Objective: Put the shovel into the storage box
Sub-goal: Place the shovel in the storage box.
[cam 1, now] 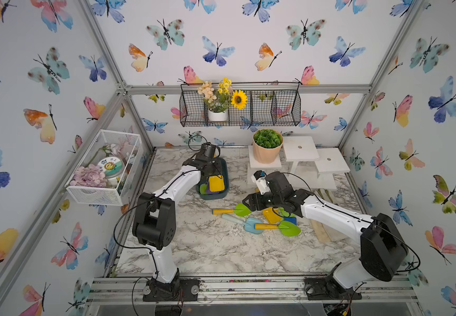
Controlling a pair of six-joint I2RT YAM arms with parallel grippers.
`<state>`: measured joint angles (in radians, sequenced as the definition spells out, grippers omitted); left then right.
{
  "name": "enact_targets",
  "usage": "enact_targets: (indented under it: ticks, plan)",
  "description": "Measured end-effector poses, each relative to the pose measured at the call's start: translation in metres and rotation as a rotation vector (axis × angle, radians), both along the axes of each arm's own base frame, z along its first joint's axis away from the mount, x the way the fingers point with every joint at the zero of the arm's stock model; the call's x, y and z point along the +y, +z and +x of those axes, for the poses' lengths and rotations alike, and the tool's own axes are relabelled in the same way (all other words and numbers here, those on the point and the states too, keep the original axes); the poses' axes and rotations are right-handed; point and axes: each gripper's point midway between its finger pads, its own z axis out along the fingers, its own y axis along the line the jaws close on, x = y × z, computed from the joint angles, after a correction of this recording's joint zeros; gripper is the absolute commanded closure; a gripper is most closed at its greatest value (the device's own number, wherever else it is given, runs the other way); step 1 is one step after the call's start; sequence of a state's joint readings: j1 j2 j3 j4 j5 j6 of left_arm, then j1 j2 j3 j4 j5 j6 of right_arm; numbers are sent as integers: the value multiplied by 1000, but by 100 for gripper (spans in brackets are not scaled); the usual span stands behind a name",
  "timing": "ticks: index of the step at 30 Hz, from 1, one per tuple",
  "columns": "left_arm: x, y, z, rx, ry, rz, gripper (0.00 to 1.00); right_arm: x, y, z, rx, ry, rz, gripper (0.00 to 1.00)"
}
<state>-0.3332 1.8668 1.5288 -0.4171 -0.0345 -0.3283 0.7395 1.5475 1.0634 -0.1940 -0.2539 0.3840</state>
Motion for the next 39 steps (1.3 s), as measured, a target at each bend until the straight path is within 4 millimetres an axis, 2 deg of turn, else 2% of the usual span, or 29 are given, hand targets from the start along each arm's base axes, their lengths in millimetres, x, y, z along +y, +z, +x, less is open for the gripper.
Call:
enact_targets:
  ticks: [8,16,25,31,39]
  plan:
    - [11,-27,28,28,23,22,94,4,0,5,0,0,-2,22]
    - [6,-43,50,14,18,24,92,5,-6,6,13,0,-13,22]
    - [-4,-72,51,51,-5,34,92,5,-7,6,14,-2,-15,22]
    - [-17,-74,49,45,-27,32,92,5,-6,6,13,-3,-15,22]
    - [-21,-73,49,38,-37,31,93,5,-7,6,13,-3,-15,22]
